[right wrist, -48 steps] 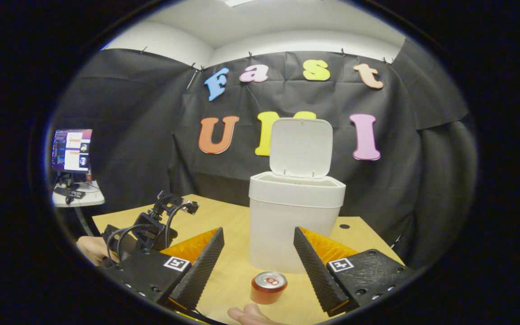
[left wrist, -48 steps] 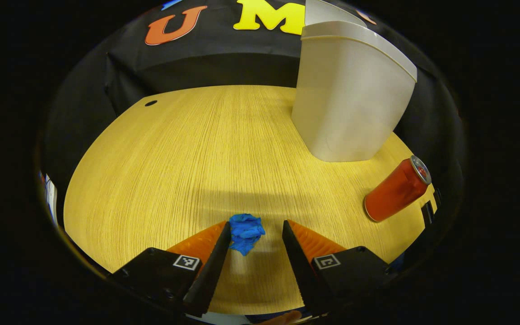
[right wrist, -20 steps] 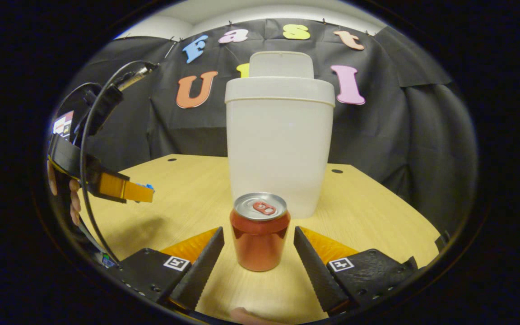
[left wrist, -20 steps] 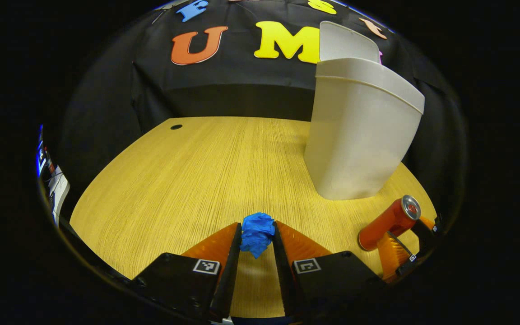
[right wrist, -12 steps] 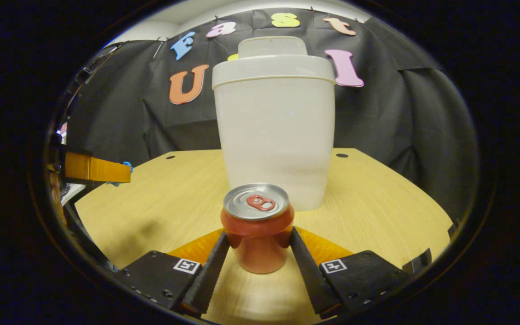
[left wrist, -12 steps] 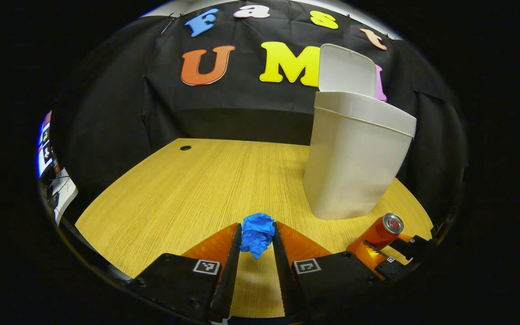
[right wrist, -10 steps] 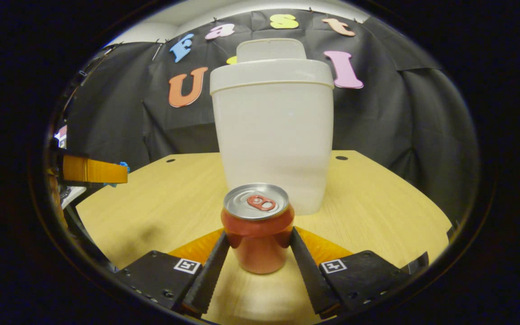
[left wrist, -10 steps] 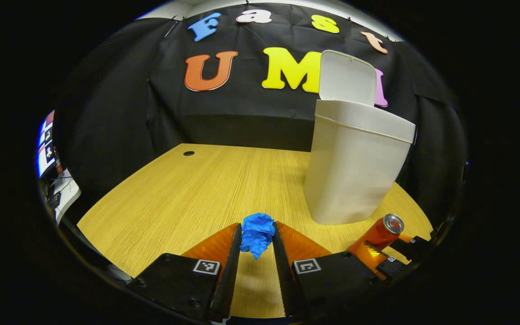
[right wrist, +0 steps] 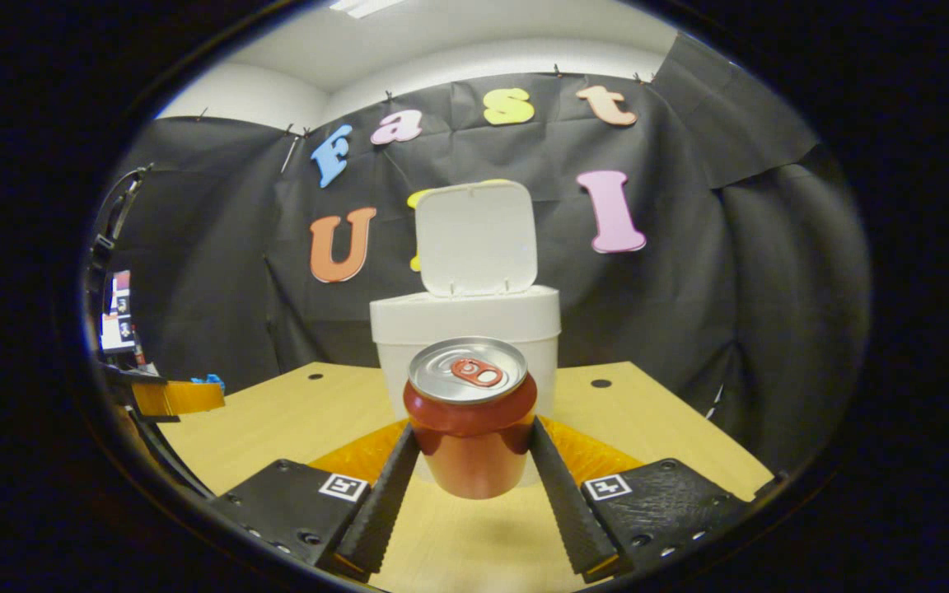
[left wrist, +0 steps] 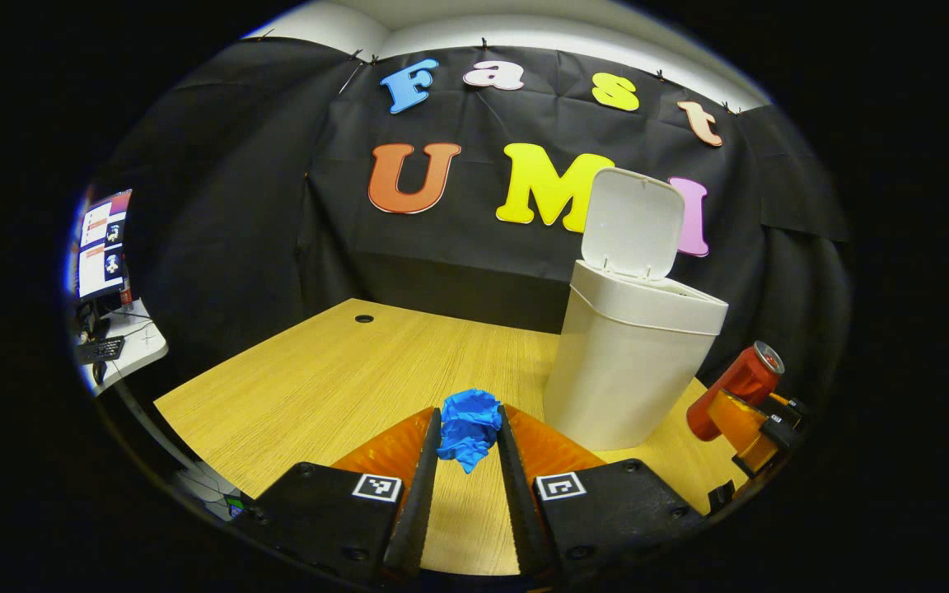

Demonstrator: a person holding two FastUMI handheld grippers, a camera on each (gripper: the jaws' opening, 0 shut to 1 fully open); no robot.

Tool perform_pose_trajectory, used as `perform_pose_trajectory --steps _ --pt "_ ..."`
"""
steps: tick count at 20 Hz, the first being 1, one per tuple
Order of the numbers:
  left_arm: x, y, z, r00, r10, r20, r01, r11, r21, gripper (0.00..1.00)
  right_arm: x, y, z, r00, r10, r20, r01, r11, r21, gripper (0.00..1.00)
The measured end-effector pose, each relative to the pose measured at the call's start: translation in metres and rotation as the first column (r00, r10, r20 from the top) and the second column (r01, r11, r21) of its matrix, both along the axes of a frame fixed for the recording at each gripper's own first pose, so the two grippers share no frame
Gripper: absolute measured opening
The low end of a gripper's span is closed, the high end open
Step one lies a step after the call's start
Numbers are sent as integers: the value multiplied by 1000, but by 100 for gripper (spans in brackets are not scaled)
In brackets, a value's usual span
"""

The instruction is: Press the lid of the desktop garbage bin to open it, pick up the crumpled paper on the desktop and throw it into the bin, then pick up the pop can on the desktop and drop it into the bin, and finally close the garbage bin lid.

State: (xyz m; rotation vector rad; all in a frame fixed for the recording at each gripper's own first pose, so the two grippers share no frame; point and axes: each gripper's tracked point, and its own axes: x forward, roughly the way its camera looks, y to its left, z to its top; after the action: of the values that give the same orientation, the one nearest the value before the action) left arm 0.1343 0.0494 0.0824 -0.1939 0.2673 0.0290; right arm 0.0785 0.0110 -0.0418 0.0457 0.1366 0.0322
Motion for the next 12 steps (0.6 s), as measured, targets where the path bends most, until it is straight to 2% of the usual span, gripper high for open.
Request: perform_pose_trajectory --steps 3,7,12 --pt "-10 -18 29 999 -45 14 45 999 -17 45 -12 -30 36 998 -47 49 47 999 -7 80" --pt "-8 -26 69 997 -17 81 19 999 -26 45 -25 -55 62 996 -35 80 36 999 -11 80" --pt "27 -46 128 980 -19 198 20 1000 -5 45 -33 -69 58 997 -7 77 9 999 -32 80"
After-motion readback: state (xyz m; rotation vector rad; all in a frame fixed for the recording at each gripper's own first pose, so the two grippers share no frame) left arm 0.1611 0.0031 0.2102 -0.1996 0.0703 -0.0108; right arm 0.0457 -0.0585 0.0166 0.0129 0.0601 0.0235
